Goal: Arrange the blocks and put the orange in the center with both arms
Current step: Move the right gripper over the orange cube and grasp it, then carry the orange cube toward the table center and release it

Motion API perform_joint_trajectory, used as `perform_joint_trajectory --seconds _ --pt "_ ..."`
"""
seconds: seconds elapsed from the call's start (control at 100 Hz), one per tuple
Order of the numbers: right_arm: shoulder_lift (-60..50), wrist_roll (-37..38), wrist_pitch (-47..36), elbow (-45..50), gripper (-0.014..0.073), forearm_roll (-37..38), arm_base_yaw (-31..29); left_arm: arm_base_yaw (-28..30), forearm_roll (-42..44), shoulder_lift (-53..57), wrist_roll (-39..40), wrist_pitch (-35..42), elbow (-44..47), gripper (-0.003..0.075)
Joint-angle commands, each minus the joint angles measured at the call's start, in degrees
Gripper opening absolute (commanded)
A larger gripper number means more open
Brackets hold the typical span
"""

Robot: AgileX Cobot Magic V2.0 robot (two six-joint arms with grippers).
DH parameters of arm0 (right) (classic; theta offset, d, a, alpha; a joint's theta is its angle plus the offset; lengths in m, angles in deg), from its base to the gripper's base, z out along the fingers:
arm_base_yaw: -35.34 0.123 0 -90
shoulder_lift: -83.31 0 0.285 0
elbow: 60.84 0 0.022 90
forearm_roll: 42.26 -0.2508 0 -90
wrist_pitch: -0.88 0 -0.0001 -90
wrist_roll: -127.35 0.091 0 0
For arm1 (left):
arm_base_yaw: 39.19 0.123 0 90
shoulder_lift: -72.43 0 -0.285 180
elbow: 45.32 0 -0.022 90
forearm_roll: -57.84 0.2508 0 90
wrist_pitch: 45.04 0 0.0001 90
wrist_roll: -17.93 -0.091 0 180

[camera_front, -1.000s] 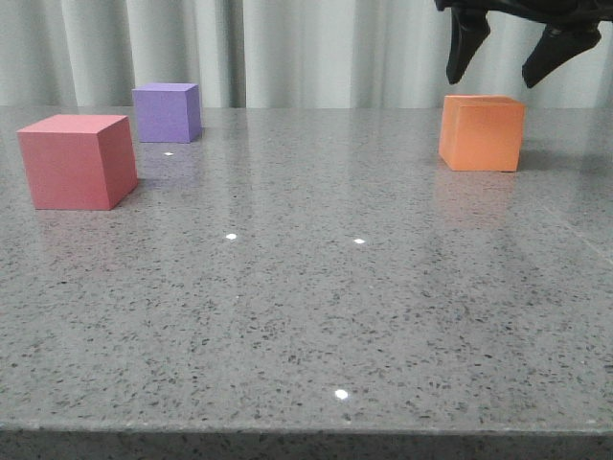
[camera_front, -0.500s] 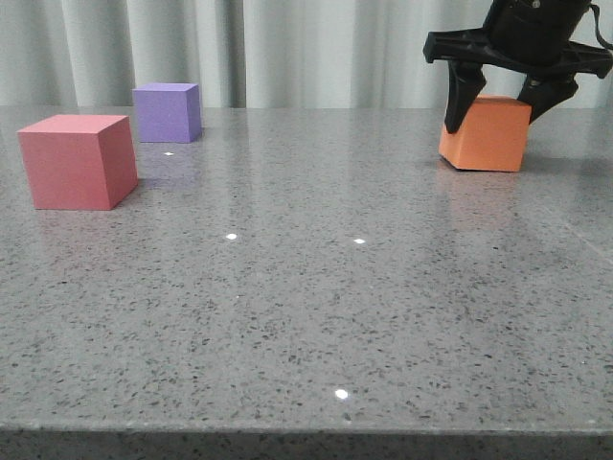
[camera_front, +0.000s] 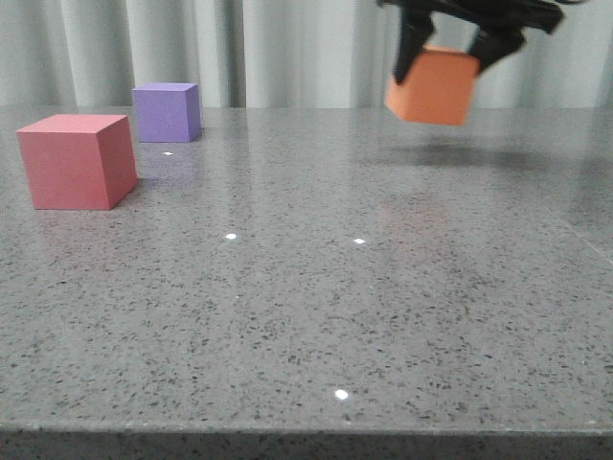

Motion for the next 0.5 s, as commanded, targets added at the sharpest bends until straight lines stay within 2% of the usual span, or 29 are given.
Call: perform_joint_trajectory --seconds 0.0,0.3,0.49 --pt "-2.3 2.7 -3.3 -3.9 0.0332 -0.4 2.6 0.3 -0.4 2.1 0.6 4.5 2.5 -0.002" --pt "5.7 10.3 -4.0 -13.6 0.0331 4.9 11.4 0.3 -0.4 2.1 0.6 4.5 2.5 -0.002" --pt "9.5 13.4 -1.1 -18.0 0.0331 7.2 13.2 0.3 -0.4 2.1 0.6 4.5 2.5 -0.002"
